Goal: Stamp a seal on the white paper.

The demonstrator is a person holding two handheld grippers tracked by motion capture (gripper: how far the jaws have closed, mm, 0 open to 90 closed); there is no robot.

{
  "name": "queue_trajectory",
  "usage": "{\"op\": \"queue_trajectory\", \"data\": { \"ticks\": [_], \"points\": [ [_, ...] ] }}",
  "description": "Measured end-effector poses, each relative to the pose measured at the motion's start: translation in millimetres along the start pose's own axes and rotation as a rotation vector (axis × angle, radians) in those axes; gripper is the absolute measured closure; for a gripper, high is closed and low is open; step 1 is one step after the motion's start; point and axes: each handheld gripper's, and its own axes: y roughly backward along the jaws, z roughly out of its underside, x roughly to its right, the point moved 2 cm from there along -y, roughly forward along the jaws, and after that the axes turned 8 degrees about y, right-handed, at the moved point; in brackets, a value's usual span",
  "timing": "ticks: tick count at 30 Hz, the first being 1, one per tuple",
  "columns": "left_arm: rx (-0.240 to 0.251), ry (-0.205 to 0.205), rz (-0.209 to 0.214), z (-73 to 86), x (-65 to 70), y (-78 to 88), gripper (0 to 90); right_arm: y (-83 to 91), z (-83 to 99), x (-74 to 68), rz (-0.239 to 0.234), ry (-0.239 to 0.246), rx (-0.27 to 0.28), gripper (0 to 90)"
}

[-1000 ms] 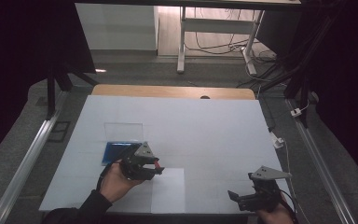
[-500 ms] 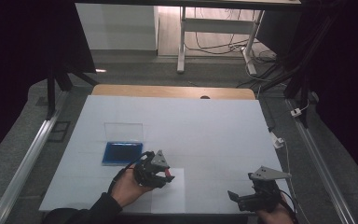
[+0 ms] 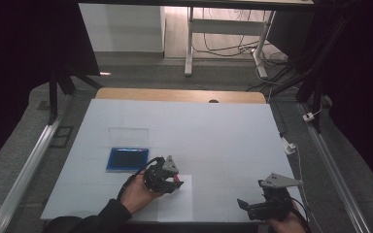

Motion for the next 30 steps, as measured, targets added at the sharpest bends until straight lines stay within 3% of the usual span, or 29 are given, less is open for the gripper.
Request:
{"op": "queue_trajectory", "data": {
  "ticks": [9,16,22,30],
  "points": [
    [-0.004,0.004,0.006,1.6,-2.9,-3.3,58.7,-0.1,-0.1,-0.3,0.0,0.001,-0.001,0.0],
    [0.03,0.019,0.031,4.9,-5.8,-5.3,58.9,-0.3,-0.3,-0.9,0.001,0.005,-0.008,0.0],
    [0.037,0.011,0.011,6.3,-2.9,-5.6,59.0,-0.9,-0.5,-1.1,0.001,0.006,-0.01,0.0],
    [0.036,-0.031,-0.048,6.8,5.1,-5.6,59.1,-1.0,-0.5,-1.1,-0.001,0.007,-0.012,0.0]
  ]
}}
